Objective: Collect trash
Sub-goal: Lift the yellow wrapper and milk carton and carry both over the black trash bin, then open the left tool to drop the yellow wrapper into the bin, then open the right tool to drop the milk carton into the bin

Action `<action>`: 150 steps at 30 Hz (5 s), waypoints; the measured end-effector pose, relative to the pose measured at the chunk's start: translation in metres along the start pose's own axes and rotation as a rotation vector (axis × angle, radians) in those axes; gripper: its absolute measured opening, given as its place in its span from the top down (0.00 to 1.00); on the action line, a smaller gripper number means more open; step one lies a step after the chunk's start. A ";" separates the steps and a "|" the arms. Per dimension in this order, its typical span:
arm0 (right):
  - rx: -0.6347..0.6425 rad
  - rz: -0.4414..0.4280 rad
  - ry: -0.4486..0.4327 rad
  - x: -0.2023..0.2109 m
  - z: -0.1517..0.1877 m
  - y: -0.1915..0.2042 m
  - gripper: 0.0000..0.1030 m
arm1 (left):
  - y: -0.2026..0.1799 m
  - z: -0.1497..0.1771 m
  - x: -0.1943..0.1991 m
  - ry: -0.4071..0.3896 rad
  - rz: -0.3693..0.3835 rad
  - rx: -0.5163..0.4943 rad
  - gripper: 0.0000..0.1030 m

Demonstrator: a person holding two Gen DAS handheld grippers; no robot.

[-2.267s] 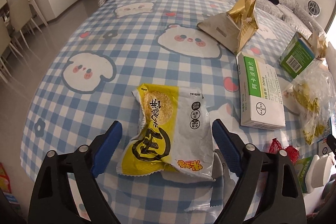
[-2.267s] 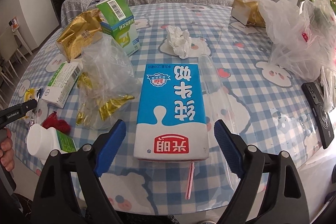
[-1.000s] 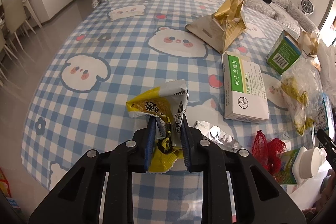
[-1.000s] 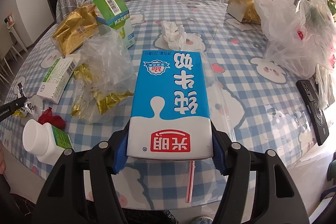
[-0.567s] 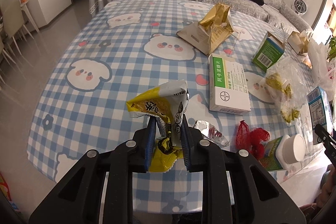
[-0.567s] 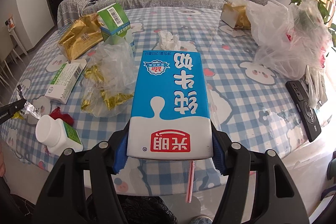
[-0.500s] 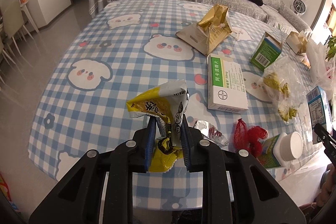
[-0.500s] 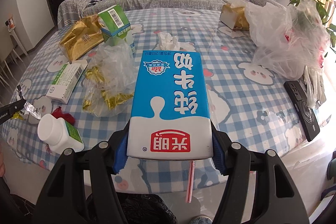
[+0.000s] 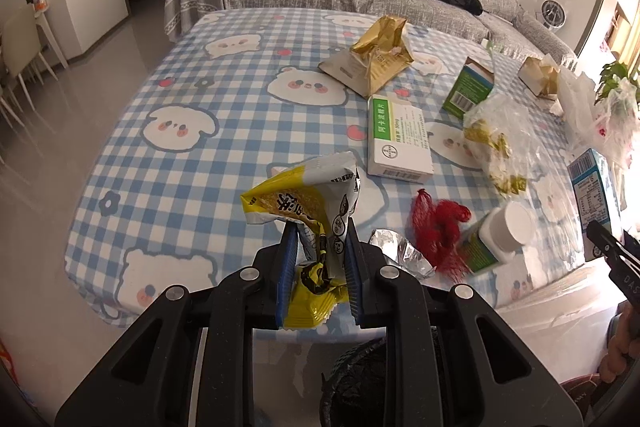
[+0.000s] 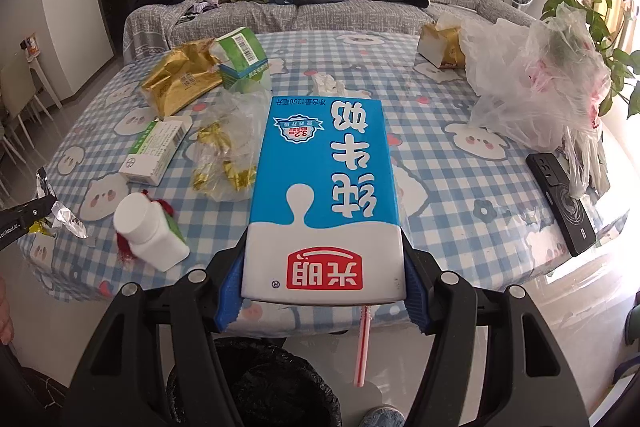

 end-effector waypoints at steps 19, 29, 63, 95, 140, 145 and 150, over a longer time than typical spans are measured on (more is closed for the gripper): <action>0.031 -0.026 -0.064 0.066 0.047 0.023 0.41 | -0.017 0.080 0.075 -0.043 0.080 -0.035 0.79; 0.035 -0.055 -0.043 0.086 0.093 0.038 0.41 | -0.020 0.131 0.084 -0.010 0.102 -0.019 0.79; -0.018 -0.010 0.182 -0.018 0.219 0.026 0.40 | -0.080 0.266 -0.018 0.182 0.091 -0.067 0.79; -0.084 0.090 0.172 -0.035 0.229 -0.026 0.40 | -0.143 0.288 -0.070 0.198 0.084 -0.212 0.56; 0.030 -0.109 0.302 -0.100 0.279 0.103 0.40 | 0.006 0.272 -0.064 0.166 -0.055 0.002 0.06; 0.024 -0.078 0.297 -0.098 0.280 0.097 0.29 | 0.006 0.271 -0.066 0.172 -0.057 0.009 0.06; 0.031 -0.011 0.283 -0.097 0.272 0.082 0.16 | 0.001 0.266 -0.061 0.162 -0.059 -0.005 0.06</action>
Point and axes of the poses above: each gripper's, at about its wrist camera, not at the fingertips, and x roughly against the way its jaws point, y to its left, z to its underside, the point moved 6 cm from there along -x, roughly the way its jaws point, and after that the axes turned 7 degrees about -z, right-handed, at the moved point
